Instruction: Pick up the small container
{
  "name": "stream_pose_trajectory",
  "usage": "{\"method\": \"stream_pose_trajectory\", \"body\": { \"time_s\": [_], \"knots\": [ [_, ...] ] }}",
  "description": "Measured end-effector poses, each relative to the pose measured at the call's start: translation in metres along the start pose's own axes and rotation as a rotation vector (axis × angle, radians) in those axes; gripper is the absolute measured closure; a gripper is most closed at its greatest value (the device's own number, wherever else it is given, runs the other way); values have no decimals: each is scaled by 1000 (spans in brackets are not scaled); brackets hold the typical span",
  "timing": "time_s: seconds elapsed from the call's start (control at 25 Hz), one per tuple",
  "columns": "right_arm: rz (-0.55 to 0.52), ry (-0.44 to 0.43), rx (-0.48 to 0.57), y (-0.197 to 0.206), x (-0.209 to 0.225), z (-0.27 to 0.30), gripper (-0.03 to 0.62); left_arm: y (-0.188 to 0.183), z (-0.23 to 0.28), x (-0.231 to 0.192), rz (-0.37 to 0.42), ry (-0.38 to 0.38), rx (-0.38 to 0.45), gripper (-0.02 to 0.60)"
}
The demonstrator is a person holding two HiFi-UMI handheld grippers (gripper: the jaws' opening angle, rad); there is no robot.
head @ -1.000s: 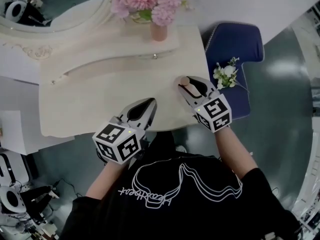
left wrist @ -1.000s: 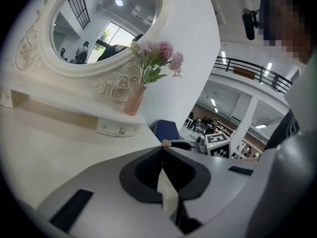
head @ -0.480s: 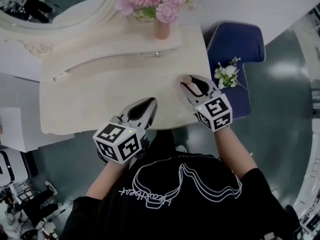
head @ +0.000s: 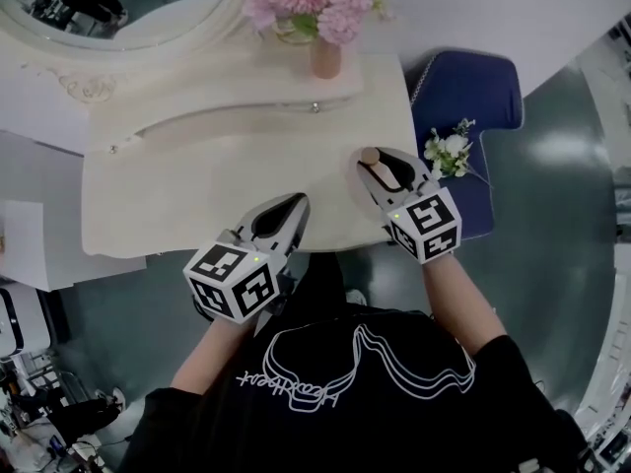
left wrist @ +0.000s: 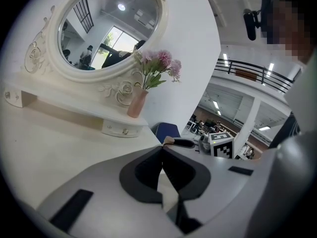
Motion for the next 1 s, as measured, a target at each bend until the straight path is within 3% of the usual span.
{"method": "stream_pose_trajectory", "body": {
  "time_s": [0.6,1.0],
  "knots": [
    [37,-81,107,-50,-39,-83,459,-2,-27,49,49,2,92,575],
    [59,-105,126,-59,-61,-140,459,0,-45,87,98,10,151,575]
  ]
}}
Point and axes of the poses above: the fingertips, and each gripper's own axes: z forward along the fingers, x to its right, y out of its underside, the point moved 7 cm from there along -z, backward along the fingers, and after that the axes turned 3 degrees about x, right-handed, at the moved point
